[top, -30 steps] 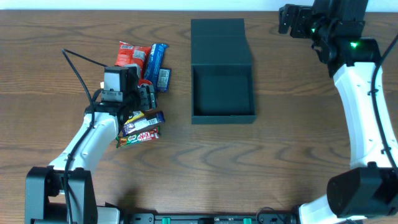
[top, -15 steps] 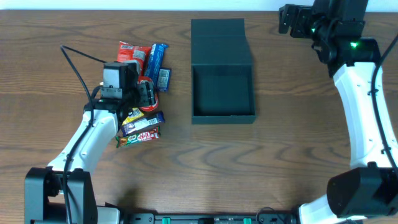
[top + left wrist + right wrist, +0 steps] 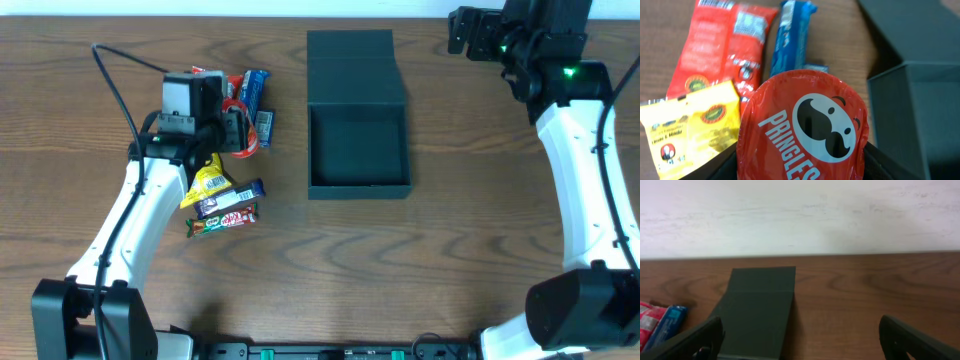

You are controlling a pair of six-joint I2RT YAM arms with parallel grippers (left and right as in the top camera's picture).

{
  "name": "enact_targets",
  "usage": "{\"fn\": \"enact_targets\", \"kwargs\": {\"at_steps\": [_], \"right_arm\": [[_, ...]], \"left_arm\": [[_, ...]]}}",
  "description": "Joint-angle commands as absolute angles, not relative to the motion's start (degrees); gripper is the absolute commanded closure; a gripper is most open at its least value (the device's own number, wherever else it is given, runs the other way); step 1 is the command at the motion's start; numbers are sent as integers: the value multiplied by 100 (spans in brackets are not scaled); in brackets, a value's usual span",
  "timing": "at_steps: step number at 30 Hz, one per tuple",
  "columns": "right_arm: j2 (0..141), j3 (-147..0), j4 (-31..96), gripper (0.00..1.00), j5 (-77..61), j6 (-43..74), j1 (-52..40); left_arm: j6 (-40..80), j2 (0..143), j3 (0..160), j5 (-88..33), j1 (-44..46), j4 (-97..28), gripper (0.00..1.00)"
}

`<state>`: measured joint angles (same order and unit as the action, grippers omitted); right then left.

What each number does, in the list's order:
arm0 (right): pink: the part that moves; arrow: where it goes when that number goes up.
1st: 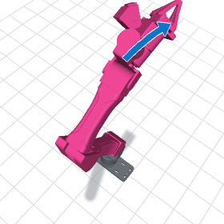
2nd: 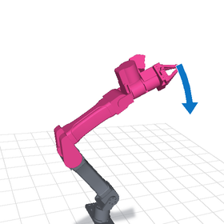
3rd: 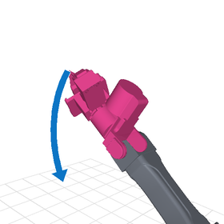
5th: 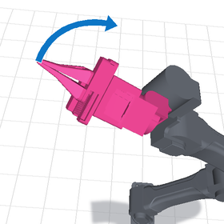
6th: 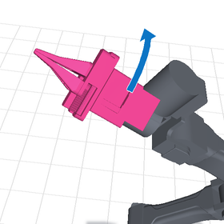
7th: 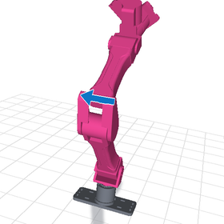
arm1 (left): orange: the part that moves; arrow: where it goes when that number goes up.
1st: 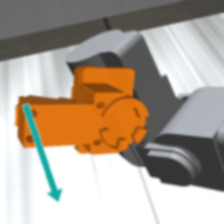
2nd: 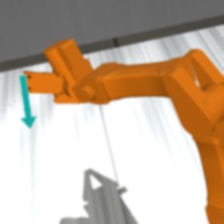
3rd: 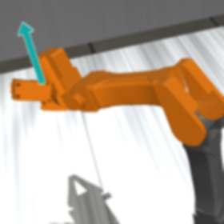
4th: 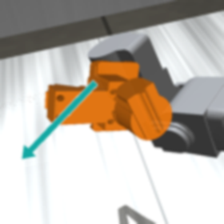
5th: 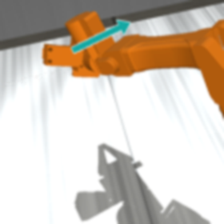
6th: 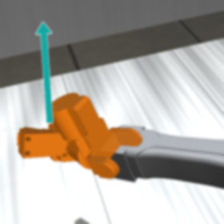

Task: Pack container
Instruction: 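Lift the Pringles can and carry it over the open box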

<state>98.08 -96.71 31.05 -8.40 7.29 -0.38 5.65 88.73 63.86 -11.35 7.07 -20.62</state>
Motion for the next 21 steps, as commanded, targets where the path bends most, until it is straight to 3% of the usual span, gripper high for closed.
{"fn": "enact_targets", "kwargs": {"at_steps": [1, 21], "right_arm": [[9703, -9710, 3107, 1, -884, 659, 3], [9703, -9710, 3378, 1, -884, 676, 580]], "left_arm": [[414, 8884, 6700, -1026, 878, -2119, 36], [642, 9483, 8925, -1055, 2991, -3948, 39]]}}
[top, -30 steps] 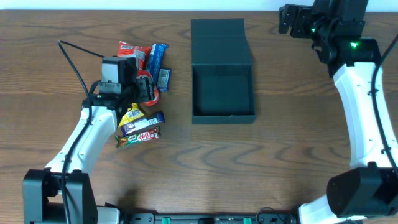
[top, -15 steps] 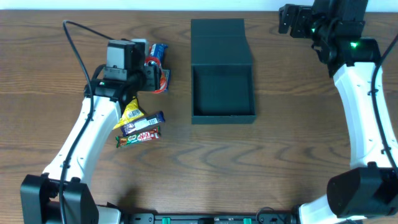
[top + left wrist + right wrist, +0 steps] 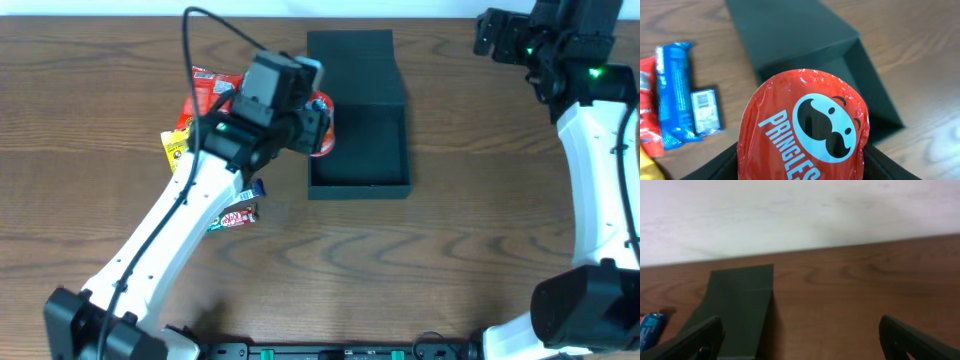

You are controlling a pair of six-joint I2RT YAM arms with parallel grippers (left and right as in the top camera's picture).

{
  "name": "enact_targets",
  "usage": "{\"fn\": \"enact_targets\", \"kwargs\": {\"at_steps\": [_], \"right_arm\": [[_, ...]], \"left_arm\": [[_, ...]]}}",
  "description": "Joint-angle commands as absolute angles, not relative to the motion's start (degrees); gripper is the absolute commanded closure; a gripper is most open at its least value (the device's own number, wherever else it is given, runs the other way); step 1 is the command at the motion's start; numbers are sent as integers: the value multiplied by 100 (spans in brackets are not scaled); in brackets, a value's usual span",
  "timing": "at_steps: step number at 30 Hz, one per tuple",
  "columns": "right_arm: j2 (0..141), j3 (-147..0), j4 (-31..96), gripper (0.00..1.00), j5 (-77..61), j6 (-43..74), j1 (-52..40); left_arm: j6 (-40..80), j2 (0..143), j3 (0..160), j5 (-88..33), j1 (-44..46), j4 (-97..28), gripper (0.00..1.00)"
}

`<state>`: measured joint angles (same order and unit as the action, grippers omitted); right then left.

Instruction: Pack container

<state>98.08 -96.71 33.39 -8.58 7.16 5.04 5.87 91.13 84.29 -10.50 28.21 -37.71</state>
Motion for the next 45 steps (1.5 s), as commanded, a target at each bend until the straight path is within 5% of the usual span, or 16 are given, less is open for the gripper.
{"fn": "enact_targets", "kwargs": {"at_steps": [1, 10, 19, 45], "right_arm": [[9703, -9710, 3417, 1, -884, 676, 609], [9703, -9710, 3804, 1, -886, 676, 786], [9703, -9710, 4032, 1, -886, 676, 786], [9703, -9708, 4163, 1, -886, 676, 786]], "left_arm": [[642, 9692, 9231, -1057, 3085, -4224, 39], [1216, 11660, 12092, -1009, 3507, -6611, 44], [1844, 12538, 12879, -1234, 3369, -7752, 46], [1691, 13384, 12881, -1710, 2939, -7953, 50]]}}
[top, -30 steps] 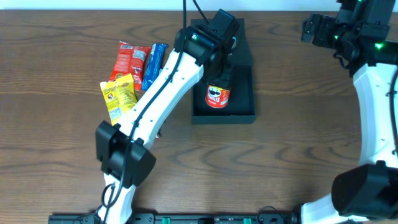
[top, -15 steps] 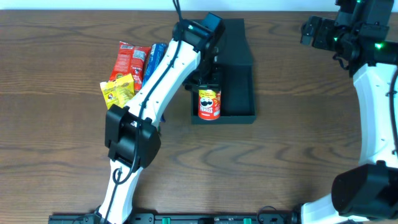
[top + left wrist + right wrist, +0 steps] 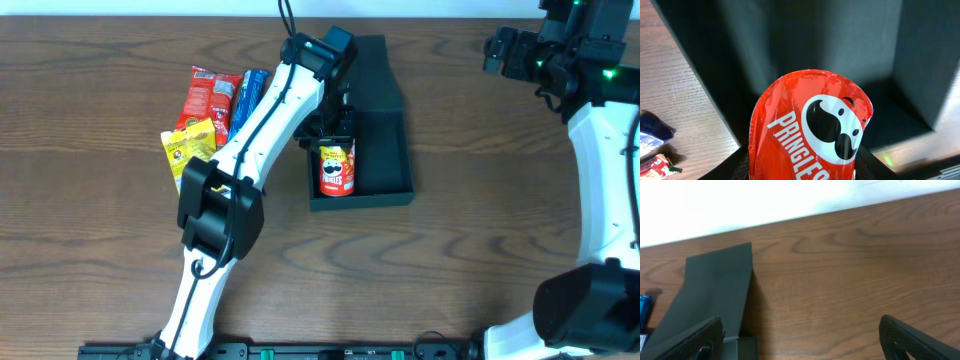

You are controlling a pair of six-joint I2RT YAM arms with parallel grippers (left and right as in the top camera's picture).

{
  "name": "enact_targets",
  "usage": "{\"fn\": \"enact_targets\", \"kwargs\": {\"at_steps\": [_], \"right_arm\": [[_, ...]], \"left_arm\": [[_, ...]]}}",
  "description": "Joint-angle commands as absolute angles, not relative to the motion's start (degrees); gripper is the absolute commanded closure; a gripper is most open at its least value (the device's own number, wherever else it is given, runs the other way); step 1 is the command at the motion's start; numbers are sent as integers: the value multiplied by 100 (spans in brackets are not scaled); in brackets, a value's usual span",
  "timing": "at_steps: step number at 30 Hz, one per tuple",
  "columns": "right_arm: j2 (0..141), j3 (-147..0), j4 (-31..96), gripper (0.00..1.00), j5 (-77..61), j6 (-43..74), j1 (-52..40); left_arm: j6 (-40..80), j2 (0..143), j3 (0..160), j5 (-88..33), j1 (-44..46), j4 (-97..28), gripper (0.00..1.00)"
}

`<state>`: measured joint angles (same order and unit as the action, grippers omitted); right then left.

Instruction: Pack container

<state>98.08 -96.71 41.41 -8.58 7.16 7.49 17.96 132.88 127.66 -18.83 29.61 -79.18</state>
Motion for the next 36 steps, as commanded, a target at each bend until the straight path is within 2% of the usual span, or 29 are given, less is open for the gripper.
{"fn": "enact_targets", "kwargs": {"at_steps": [1, 6, 8, 12, 36], "right_arm": [[9703, -9708, 4160, 1, -886, 676, 786], [9703, -9708, 4176, 1, -886, 676, 786], [9703, -9708, 4198, 1, -886, 676, 786], [9703, -9708, 4259, 1, -886, 676, 786], [9703, -9708, 4338, 1, -886, 676, 786]], "left_arm": [[1693, 13384, 12879, -1688, 2923, -7955, 50], [1693, 13384, 12881, -1699, 2812, -7968, 48], [1693, 13384, 12879, -1697, 2788, -7966, 34], [1688, 13384, 12879, -1697, 2775, -7937, 25], [1411, 13382, 12908, -1188, 2860, -7690, 22]]}}
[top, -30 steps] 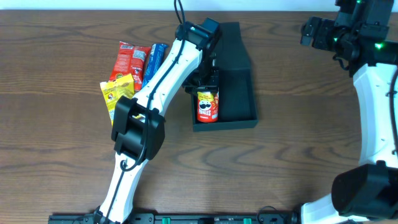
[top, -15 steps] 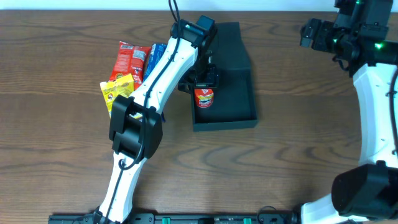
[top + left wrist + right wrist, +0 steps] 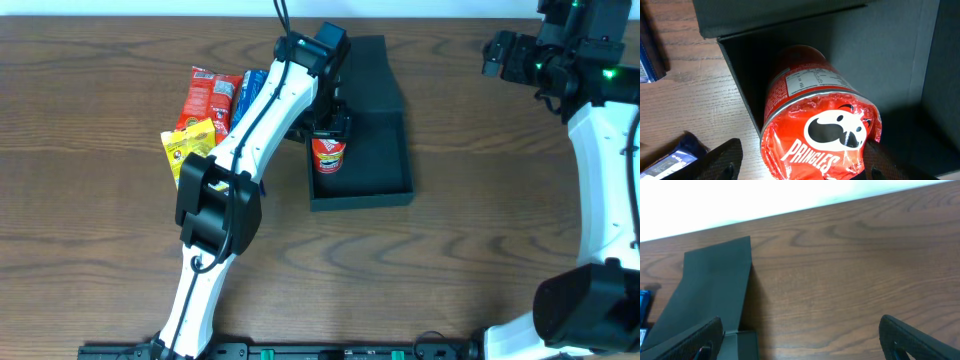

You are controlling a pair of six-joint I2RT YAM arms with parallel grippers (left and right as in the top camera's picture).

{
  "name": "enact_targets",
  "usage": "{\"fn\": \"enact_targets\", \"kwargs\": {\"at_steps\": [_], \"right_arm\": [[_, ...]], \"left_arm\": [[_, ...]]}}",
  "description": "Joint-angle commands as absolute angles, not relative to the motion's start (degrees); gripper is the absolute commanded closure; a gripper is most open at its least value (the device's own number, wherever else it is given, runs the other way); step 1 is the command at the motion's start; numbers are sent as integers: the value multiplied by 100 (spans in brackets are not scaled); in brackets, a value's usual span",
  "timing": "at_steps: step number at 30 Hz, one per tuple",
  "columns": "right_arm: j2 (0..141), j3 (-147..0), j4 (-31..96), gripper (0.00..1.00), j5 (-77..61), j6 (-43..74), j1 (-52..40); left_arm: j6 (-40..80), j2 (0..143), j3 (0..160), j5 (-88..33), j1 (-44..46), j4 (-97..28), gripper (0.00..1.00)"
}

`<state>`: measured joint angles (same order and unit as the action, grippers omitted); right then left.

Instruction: Pack container

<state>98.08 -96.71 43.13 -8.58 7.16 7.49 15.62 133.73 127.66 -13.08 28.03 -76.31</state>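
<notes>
A red Pringles can (image 3: 328, 155) rests inside the dark open box (image 3: 400, 190), leaning against its left wall, foil lid up. In the left wrist view the can (image 3: 820, 125) fills the middle, with the box wall (image 3: 735, 65) beside it. My left gripper (image 3: 326, 128) is right above the can and open (image 3: 800, 162). Its left finger (image 3: 722, 160) stands apart from the can and the right finger is at the can's edge. My right gripper (image 3: 498, 52) hangs open and empty (image 3: 802, 340) over the table's back right.
The box's lid (image 3: 368, 65) lies flat behind it. Left of the box lie a red packet (image 3: 205, 98), a blue packet (image 3: 246, 92) and a yellow packet (image 3: 188, 147). A blue wrapper (image 3: 672, 155) shows beside the box. Bare wood lies to the right.
My left gripper was shut on the can inside the box; now its jaws are spread and the can rests against the box's left wall, slightly further back. The right arm has barely moved.
My left gripper held the Pringles can over the snack pile left of the box. Then it held the can at the box's left edge, then down inside the box. Now the can lies in the box and the jaws are open. The right gripper stayed open at the back right.
</notes>
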Motion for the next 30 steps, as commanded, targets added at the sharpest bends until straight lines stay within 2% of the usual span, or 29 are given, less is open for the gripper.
{"fn": "enact_targets", "kwargs": {"at_steps": [1, 20, 30], "right_arm": [[9703, -9708, 4338, 1, -886, 676, 786], [9703, -9708, 4329, 1, -886, 676, 786], [9703, -9708, 4331, 1, -886, 676, 786]], "left_arm": [[1409, 13382, 12908, -1205, 2895, -7712, 22], [1076, 13382, 12908, -1017, 3229, -7736, 21], [720, 13382, 12905, -1035, 3769, -7686, 19]]}}
